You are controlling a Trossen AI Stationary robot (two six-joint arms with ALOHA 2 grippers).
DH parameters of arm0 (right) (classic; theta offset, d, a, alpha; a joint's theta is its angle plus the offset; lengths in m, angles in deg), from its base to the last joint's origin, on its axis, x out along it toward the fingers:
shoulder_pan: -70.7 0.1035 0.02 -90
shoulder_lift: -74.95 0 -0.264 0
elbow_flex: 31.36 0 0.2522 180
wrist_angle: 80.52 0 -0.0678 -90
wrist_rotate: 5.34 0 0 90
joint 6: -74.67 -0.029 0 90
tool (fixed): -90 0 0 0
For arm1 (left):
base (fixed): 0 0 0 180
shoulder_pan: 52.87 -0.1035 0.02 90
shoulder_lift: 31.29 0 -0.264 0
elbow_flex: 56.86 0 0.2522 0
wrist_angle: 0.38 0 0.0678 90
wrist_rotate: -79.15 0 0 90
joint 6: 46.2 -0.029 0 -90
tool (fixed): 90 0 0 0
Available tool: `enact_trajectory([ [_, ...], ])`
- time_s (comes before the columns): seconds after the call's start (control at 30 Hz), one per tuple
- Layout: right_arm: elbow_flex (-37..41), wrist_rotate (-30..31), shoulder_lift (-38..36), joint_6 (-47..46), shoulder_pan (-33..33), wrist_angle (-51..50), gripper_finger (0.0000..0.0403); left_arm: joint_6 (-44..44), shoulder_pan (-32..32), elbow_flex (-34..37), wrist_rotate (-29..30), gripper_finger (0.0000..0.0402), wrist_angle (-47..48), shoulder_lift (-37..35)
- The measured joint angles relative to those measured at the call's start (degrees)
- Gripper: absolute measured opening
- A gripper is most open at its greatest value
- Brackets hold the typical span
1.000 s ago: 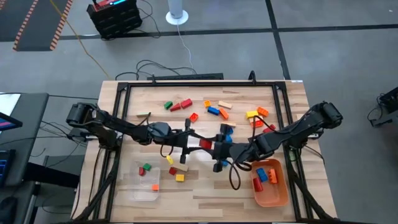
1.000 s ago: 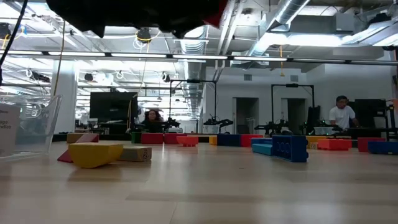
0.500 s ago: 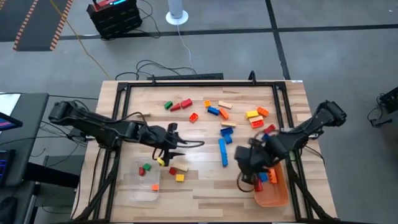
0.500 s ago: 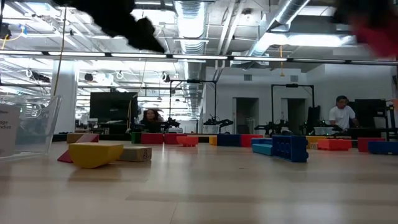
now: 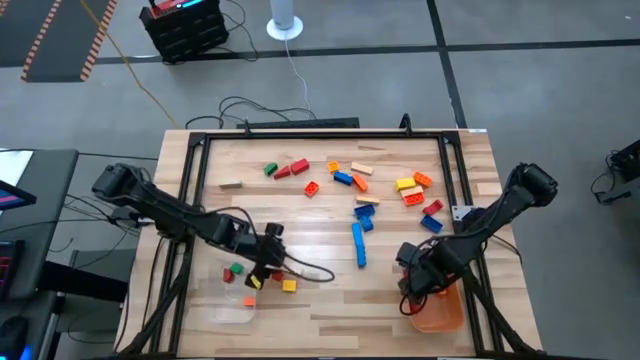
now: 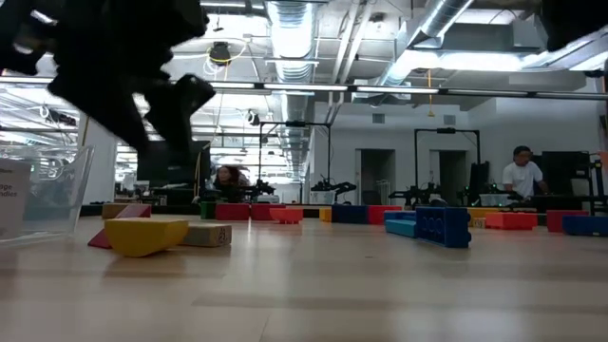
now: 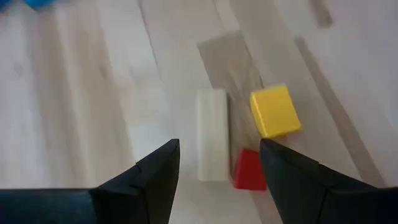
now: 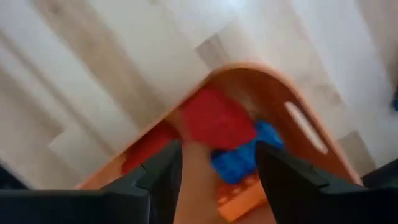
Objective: Sort blocks by size
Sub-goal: Put the large red block into the orange bin, then put the large brown block into the orange bin
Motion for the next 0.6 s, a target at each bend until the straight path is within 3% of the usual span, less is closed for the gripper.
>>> enact_trajectory([
  [0.1,-4.00,1.07,-0.29,-0.02,0.02,-2.43,0.0230,1.76,0.13,-1.46,0.00,0.0217,1.11,2.62],
  [0.2,-8.17,5.87,-0.30,0.38,0.04,-4.85,0.0225,4.47,0.11,-3.39,0.09,0.0217,3.95,4.92],
  [0.5,-11.86,28.61,-0.30,5.90,-1.00,-0.80,0.0218,19.91,-0.54,-7.53,0.28,0.0217,11.15,9.48],
  [0.6,-11.84,30.82,0.21,11.33,-1.91,2.58,0.0218,18.69,-0.54,-7.64,0.28,0.0217,11.00,9.33],
])
